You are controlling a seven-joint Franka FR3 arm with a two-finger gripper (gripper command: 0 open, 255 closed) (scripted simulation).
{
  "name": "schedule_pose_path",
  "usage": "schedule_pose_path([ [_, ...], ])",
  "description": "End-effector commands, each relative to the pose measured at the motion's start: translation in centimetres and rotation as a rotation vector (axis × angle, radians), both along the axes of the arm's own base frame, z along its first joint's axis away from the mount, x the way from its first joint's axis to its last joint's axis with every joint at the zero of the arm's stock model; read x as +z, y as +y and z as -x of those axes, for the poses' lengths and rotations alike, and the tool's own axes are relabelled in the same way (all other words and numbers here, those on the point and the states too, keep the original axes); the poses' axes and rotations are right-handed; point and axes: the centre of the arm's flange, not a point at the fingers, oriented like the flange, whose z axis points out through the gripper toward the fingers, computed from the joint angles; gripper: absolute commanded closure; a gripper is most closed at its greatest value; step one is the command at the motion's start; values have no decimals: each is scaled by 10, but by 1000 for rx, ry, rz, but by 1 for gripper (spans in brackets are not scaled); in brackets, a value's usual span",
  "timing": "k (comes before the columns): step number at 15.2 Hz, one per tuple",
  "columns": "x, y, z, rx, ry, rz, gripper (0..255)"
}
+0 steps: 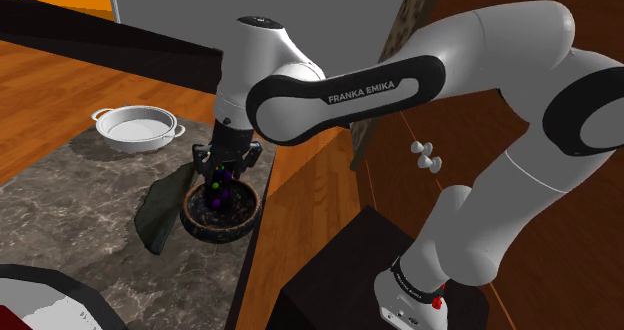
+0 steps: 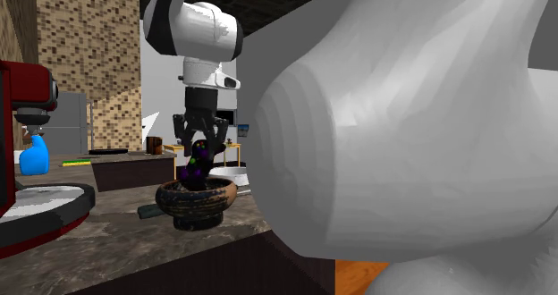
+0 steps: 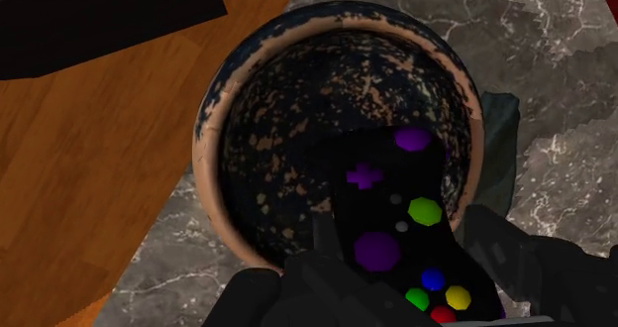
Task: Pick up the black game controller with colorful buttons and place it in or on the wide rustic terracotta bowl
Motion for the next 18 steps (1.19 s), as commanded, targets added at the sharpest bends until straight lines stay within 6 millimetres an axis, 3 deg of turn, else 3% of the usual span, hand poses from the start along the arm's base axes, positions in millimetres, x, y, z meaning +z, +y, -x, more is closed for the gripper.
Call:
schedule_pose_path([
  [1,-11,1,0,0,-1,0,255],
  [7,-41,1,0,0,-1,0,255],
  [14,-41,1,0,0,-1,0,255],
  [15,-40,1,0,0,-1,0,0],
  [18,-38,0,1,0,-1,0,0],
])
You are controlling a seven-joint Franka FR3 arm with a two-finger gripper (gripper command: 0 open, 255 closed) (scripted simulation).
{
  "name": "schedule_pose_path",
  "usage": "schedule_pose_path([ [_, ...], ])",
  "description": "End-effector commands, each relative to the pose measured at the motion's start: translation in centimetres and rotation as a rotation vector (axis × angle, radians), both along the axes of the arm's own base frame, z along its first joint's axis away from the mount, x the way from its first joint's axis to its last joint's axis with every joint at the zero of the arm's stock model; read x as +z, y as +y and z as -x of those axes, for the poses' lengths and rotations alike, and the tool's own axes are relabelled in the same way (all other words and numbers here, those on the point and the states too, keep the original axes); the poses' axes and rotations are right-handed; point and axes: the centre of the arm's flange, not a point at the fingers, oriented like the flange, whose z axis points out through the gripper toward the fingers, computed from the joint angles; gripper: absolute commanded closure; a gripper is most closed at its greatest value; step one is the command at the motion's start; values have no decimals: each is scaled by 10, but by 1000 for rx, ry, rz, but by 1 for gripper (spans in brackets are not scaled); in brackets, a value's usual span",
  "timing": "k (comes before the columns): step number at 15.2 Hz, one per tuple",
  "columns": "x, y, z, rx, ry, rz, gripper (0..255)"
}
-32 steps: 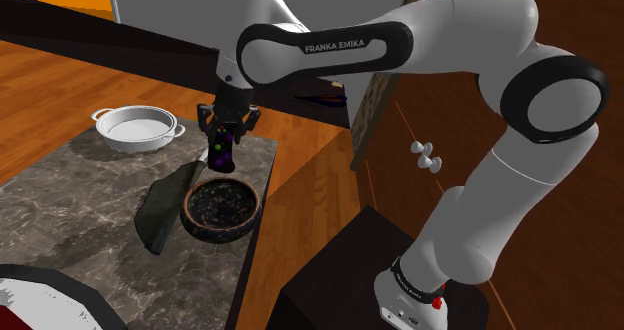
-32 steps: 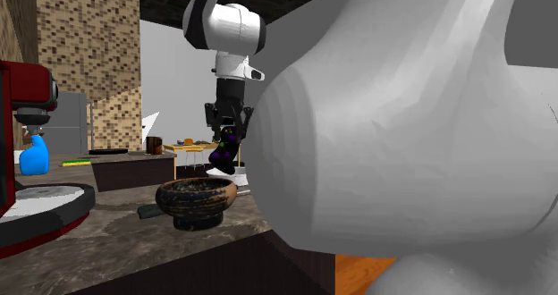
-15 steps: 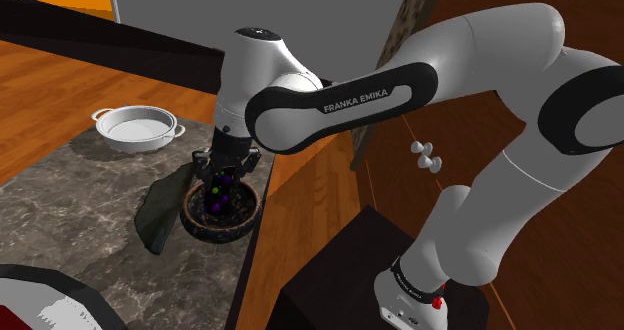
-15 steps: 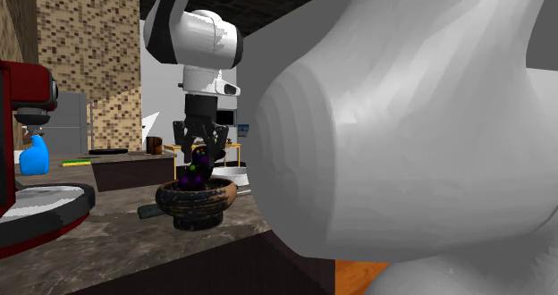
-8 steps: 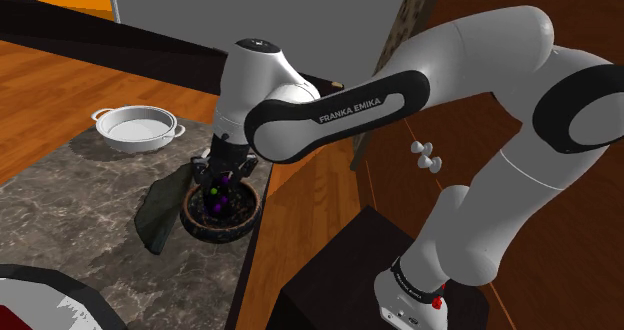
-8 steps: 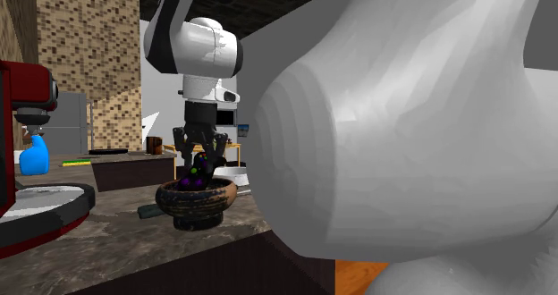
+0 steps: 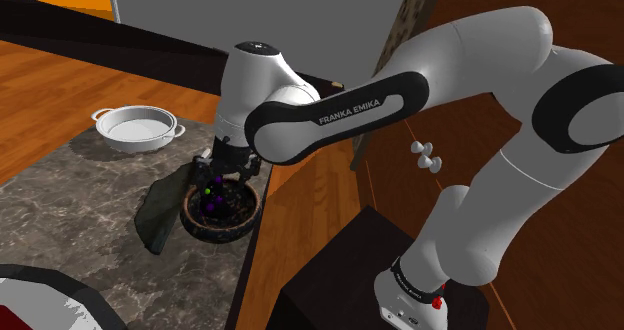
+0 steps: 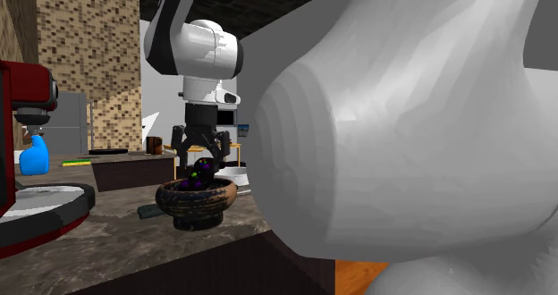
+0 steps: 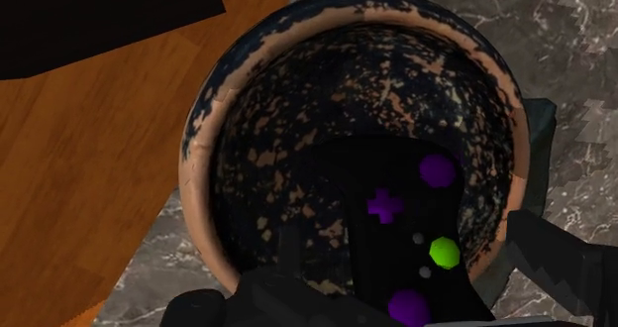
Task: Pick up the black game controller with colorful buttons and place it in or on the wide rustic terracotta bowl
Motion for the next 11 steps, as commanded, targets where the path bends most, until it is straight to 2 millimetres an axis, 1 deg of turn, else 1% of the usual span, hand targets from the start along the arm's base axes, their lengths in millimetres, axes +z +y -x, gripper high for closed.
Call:
schedule_pose_path([
  [1,0,0,0,0,1,1,0],
  [2,-3,0,-1,0,1,1,0],
  [5,36,-3,3,0,1,1,0],
  [6,46,-4,4,0,1,1,0],
  [11,46,-4,4,0,1,1,0],
])
